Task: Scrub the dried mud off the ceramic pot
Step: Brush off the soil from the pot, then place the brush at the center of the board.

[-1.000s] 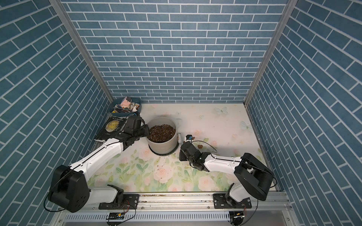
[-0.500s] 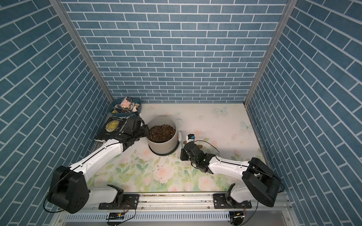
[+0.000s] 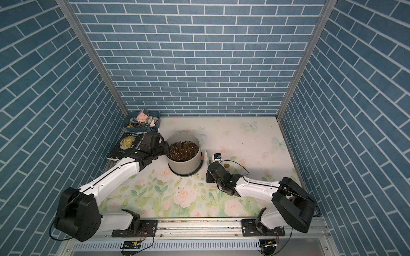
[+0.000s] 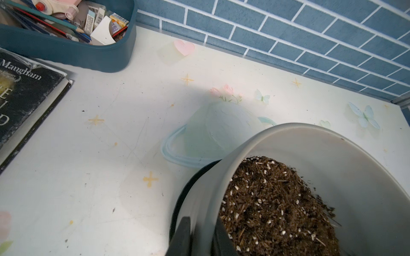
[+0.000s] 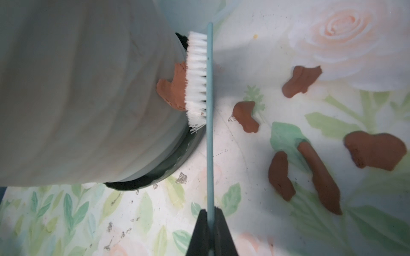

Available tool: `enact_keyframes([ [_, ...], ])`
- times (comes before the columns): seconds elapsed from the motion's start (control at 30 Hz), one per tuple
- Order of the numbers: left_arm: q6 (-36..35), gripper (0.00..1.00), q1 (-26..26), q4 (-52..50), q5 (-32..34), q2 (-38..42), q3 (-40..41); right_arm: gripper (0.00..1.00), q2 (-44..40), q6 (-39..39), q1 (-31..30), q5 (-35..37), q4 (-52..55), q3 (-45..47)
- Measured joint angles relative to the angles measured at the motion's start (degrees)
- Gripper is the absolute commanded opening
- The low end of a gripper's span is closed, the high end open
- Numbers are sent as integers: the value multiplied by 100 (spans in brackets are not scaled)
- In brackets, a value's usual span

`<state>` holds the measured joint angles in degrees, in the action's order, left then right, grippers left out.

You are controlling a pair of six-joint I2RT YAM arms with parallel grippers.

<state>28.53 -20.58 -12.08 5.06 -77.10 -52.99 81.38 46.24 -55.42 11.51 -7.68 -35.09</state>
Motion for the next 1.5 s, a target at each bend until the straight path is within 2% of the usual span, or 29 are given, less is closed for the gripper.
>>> enact_keyframes([
  [0.2,26,16,-2,-46,31,-140,-68,0,52,44,33,463,621,-223],
  [0.37,13,9,-2,-46,61,-140,-68,0,-334,-2,245,844,1163,-247],
  [0.47,13,6,-4,-46,66,-140,-66,0,-310,-74,389,1305,1799,-494],
  [0.63,13,5,-7,-48,72,-138,-66,0,-678,-564,903,1528,2227,-662],
  [0.7,13,11,-7,-48,81,-138,-66,0,-955,-737,1106,1482,2216,-662],
  [0.8,11,26,-7,-48,81,-142,-70,0,-1209,-894,1145,1196,2020,-610],
  [0.93,105,35,9,-85,85,-203,-140,0,-1652,-916,1080,599,1425,48],
  [1.03,118,42,15,-92,90,-223,-173,0,-2135,-820,1130,352,1438,568],
  [1.17,116,40,15,-87,63,-243,-175,0,-2645,-654,1451,166,1596,811],
  [1.33,166,38,7,-11,-44,-238,-144,0,-3060,-546,2509,-699,1517,1320],
  [1.5,199,32,-37,173,-114,-103,35,0,-3276,-481,3163,-1506,1552,1683],
])
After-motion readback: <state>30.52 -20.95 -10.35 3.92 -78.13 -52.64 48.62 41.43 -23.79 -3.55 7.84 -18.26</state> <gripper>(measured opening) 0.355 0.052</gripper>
